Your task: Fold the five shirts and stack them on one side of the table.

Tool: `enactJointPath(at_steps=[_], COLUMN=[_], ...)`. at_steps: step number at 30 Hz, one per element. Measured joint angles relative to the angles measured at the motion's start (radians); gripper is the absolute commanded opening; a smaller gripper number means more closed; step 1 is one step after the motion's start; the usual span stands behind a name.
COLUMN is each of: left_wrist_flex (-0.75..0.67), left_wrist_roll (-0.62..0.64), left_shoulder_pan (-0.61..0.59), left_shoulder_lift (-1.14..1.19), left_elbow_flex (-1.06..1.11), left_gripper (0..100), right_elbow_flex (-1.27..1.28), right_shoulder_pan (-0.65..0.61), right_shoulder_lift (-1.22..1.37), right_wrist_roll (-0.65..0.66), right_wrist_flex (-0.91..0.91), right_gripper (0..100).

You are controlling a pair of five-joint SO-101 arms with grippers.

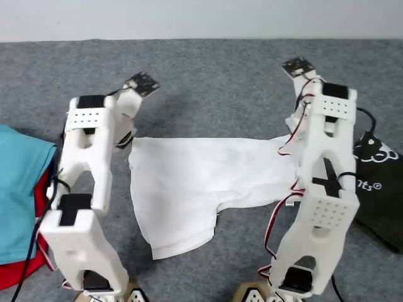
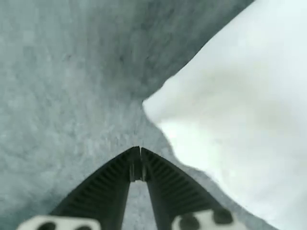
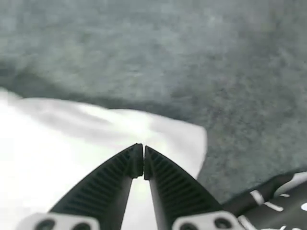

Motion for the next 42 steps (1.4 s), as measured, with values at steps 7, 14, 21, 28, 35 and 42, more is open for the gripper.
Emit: enactJointPath(at_steps=[7, 14, 21, 28, 35, 42], left_wrist_flex=[-0.025, -0.018, 0.149, 0.382, 0.416, 0.417], left_wrist_roll=[0.080, 0.107, 0.107, 0.060, 0.058, 0.060], left_shoulder_pan=[0.075, 0.089, 0.061, 0.026, -0.087, -0.037], left_shoulder_lift=[0.015, 0.235, 0.523, 0.764, 0.850, 0.789], left_elbow_flex=[-0.023, -0.199, -0.535, -0.962, -1.148, -1.105], left_gripper=[1, 1, 1, 1, 1, 1], right_elbow_flex=[-0.002, -0.002, -0.002, -0.002, -0.002, -0.002], right_shoulder_pan=[-0.018, -0.018, -0.018, -0.011, 0.066, 0.086], right_shoulder_lift=[-0.018, -0.075, -0.129, -0.161, -0.161, -0.161], right_wrist_roll=[0.000, 0.000, 0.000, 0.000, 0.000, 0.000], right_wrist_flex=[0.158, 0.276, 0.293, 0.293, 0.293, 0.293], right_gripper=[1.0, 1.0, 1.0, 1.0, 1.0, 1.0])
